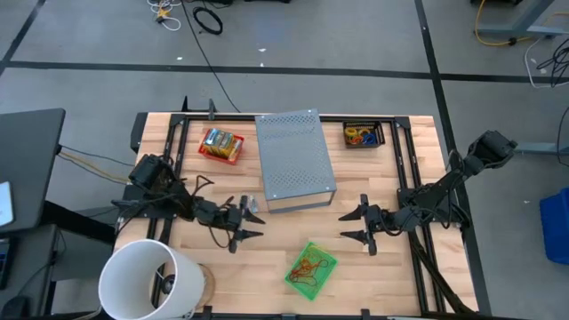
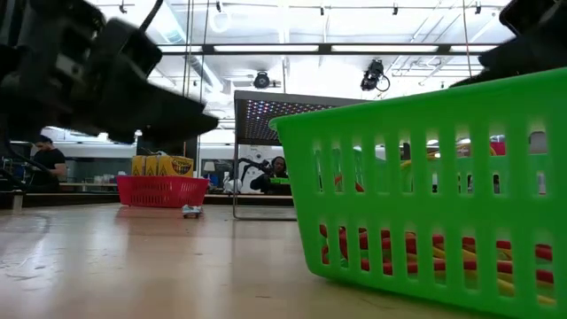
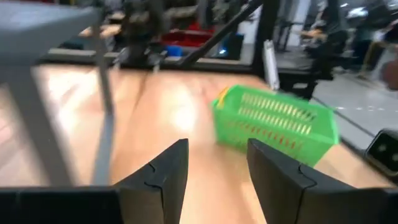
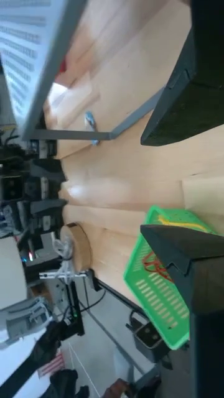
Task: Pick & Place Office Desk Supplies
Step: Adjust the shelf on the table
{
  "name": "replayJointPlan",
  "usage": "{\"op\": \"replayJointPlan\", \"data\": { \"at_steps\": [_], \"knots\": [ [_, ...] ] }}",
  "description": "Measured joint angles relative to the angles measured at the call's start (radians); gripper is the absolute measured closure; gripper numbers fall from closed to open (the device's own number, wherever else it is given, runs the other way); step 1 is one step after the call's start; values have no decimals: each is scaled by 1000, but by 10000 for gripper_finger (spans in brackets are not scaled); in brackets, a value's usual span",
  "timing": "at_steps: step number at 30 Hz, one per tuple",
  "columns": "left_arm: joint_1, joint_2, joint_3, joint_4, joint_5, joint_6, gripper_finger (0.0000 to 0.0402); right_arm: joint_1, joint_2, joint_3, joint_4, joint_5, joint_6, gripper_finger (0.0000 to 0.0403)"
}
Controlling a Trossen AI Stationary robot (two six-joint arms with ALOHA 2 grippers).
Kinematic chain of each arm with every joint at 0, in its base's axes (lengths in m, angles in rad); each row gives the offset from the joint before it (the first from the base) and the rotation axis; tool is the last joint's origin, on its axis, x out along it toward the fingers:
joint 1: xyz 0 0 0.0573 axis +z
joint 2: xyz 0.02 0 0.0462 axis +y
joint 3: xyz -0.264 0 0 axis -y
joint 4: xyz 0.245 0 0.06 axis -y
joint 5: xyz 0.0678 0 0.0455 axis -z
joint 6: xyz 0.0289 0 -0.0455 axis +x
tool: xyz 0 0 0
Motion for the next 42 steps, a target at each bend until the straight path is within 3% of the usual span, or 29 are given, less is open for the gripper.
{"op": "replayJointPlan", "data": {
  "at_steps": [5,14,19,26,31,38,42],
  "knots": [
    [-3,-6,-83,0,-89,-81,232,-26,60,145,-206,-8,38,177],
    [-3,-6,-126,0,-157,-101,232,-67,361,545,-823,-19,259,179],
    [-4,-6,-127,0,-156,-77,232,-67,487,673,-1087,36,382,227],
    [-4,-6,-127,0,-154,-69,232,-67,537,717,-1127,45,451,387],
    [-4,-6,-127,0,-154,-74,232,-67,536,717,-1202,90,567,398],
    [-4,-6,-127,0,-154,-82,232,-81,536,716,-1502,252,943,400],
    [-4,-6,-127,0,-154,-85,232,-111,536,694,-1548,307,1018,401]
  ]
}}
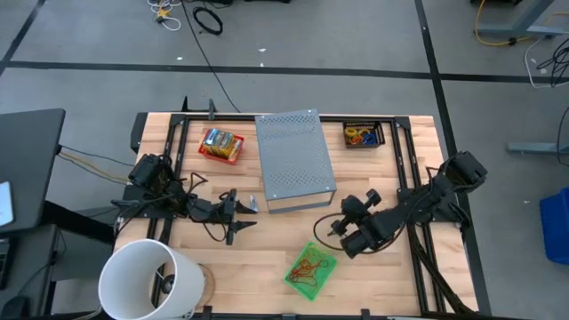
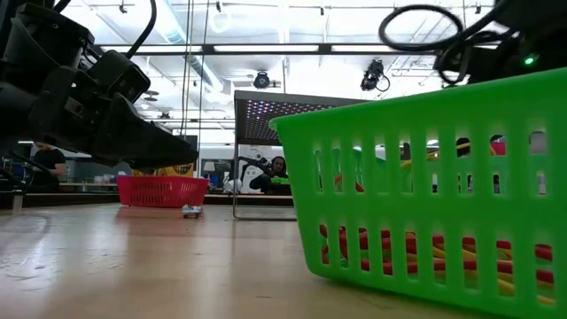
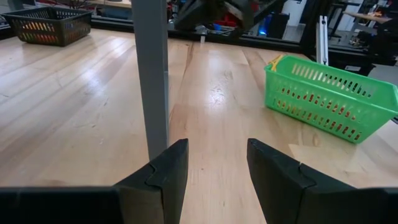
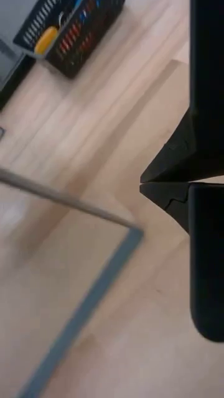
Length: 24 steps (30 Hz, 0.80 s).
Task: Pick & Place Office Desk Supplies
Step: Adjust the shelf on the table
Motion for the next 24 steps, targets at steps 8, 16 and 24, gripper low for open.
{"op": "replayJointPlan", "data": {
  "at_steps": [8,16,24],
  "knots": [
    [0,1,0,0,0,-9,232,-92,0,-64,49,35,-31,402],
    [0,1,0,0,0,-11,232,-145,0,-106,343,30,-339,402],
    [0,1,0,-1,0,-11,232,-186,0,-118,553,-53,-641,403]
  ]
}}
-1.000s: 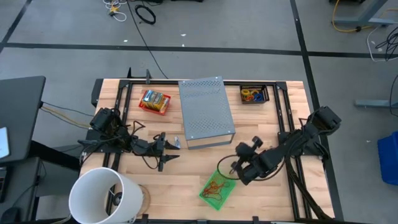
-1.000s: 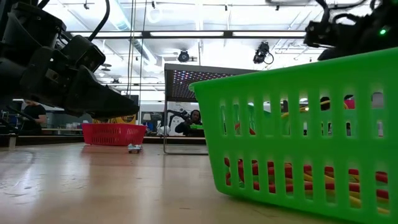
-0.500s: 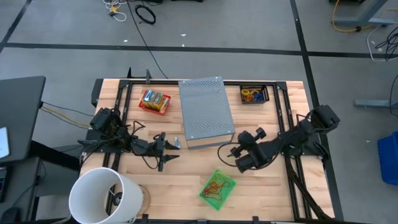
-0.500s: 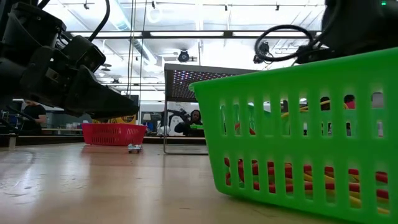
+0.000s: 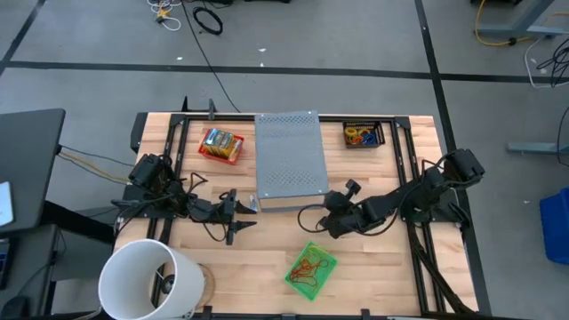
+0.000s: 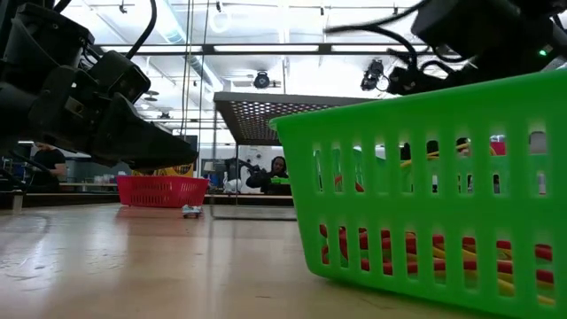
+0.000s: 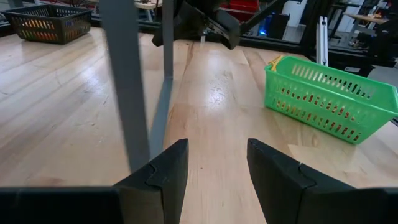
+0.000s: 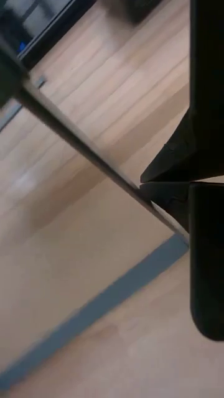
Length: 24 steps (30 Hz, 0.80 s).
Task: Pick & Place Office Desk Supplies
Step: Adjust the shelf on the table
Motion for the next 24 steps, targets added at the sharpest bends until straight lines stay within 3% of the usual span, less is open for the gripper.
{"op": "replayJointPlan", "data": {
  "at_steps": [11,24],
  "knots": [
    [0,0,0,-3,0,3,232,-31,0,0,151,-114,-231,403],
    [0,0,0,-9,47,13,232,-2,0,0,153,-188,-239,403]
  ]
}}
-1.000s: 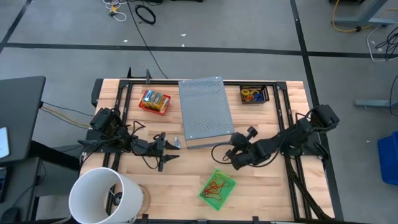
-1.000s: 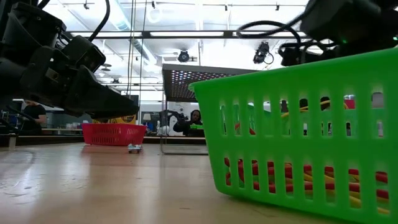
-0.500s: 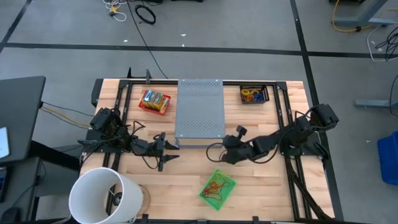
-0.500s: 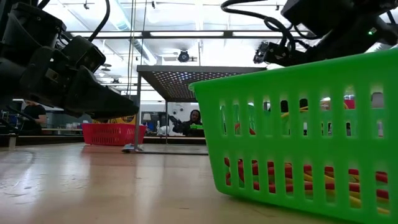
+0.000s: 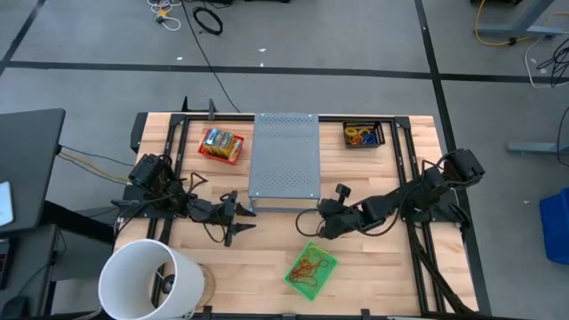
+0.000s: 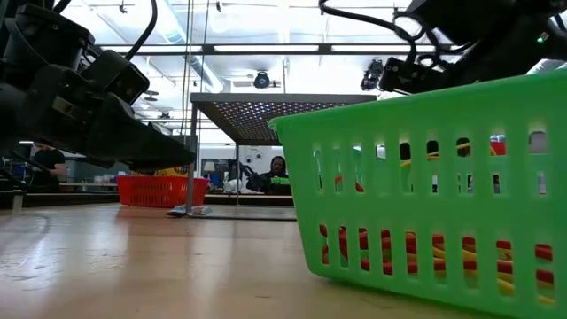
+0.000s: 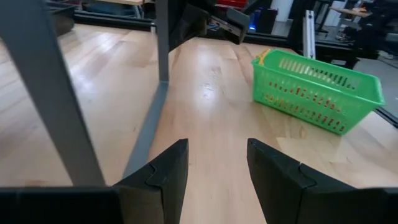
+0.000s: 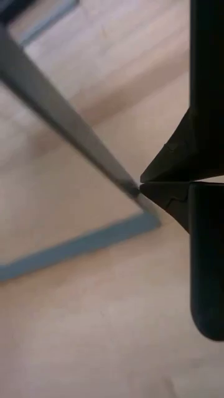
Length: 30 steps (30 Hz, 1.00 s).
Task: Pick & Place Office Desk Supplies
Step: Adjust the shelf on the table
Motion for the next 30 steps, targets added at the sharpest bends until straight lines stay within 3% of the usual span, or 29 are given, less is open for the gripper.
{"op": "replayJointPlan", "data": {
  "at_steps": [7,15,20,30],
  "knots": [
    [0,0,0,1,106,4,232,51,-1,0,-10,-117,10,403],
    [27,0,62,-19,96,54,232,66,-1,0,72,-157,-101,403],
    [82,0,103,-124,106,51,232,24,-2,1,154,-138,-180,403],
    [148,0,96,-160,113,102,232,-44,-2,1,160,-71,-196,403]
  ]
}}
